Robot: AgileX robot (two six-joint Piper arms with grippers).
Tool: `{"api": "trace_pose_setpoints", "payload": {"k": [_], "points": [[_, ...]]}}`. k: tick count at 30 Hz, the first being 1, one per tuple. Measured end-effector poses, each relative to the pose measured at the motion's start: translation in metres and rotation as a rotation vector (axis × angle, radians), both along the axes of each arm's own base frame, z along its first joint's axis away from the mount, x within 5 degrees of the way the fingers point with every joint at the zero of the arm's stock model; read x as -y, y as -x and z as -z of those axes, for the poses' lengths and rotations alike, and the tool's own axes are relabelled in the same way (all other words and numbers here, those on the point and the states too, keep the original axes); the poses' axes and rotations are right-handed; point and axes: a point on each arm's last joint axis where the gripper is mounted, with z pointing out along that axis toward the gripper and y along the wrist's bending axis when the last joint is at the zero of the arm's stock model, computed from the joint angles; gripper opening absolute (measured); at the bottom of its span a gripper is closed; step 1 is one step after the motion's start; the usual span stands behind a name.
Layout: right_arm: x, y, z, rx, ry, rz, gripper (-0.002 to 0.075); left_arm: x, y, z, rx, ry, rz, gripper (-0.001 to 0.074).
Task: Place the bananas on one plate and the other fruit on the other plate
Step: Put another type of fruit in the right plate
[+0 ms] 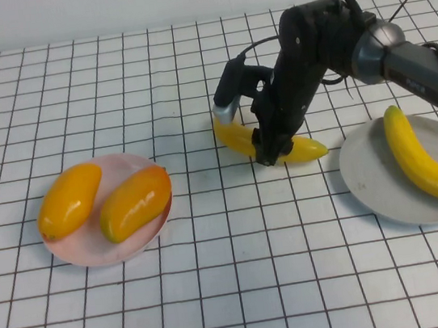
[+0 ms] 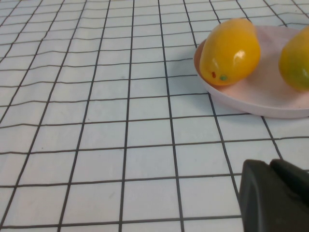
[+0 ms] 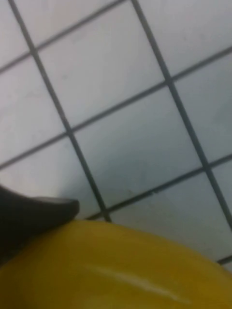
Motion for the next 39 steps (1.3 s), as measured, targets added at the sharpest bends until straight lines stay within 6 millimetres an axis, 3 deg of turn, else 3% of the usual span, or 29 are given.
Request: {"api": "trace_pose_setpoints", "payload": {"k": [3, 6, 9, 11, 13, 16, 19, 22, 29, 36, 39], "points": [[0.002, 0.005, -0.020, -0.047, -0.001, 0.051, 0.0318, 0.000, 0.000, 0.000, 0.000, 0.000, 0.000, -0.0004], [0.009, 0.009, -0.056, -0.031, -0.050, 0.191, 0.0318, 0.000, 0.000, 0.000, 0.000, 0.000, 0.000, -0.0004], [0.033, 0.017, -0.094, -0.014, -0.098, 0.362, 0.0318, 0.000, 0.000, 0.000, 0.000, 0.000, 0.000, -0.0004], [0.054, 0.025, -0.105, -0.029, -0.098, 0.442, 0.0318, 0.000, 0.000, 0.000, 0.000, 0.000, 0.000, -0.0004], [0.074, 0.038, -0.106, -0.062, -0.071, 0.503, 0.0318, 0.000, 0.000, 0.000, 0.000, 0.000, 0.000, -0.0004], [0.099, 0.063, -0.081, -0.154, 0.023, 0.573, 0.0318, 0.000, 0.000, 0.000, 0.000, 0.000, 0.000, -0.0004], [0.114, 0.088, -0.050, -0.206, 0.086, 0.631, 0.0318, 0.000, 0.000, 0.000, 0.000, 0.000, 0.000, -0.0004], [0.121, 0.103, -0.033, -0.197, 0.096, 0.677, 0.0318, 0.000, 0.000, 0.000, 0.000, 0.000, 0.000, -0.0004], [0.123, 0.103, -0.015, -0.167, 0.081, 0.700, 0.0321, 0.000, 0.000, 0.000, 0.000, 0.000, 0.000, -0.0004], [0.122, 0.100, -0.017, -0.156, 0.063, 0.721, 0.0563, 0.000, 0.000, 0.000, 0.000, 0.000, 0.000, -0.0004], [0.120, 0.099, -0.028, -0.130, 0.016, 0.747, 0.0498, 0.000, 0.000, 0.000, 0.000, 0.000, 0.000, -0.0004]]}}
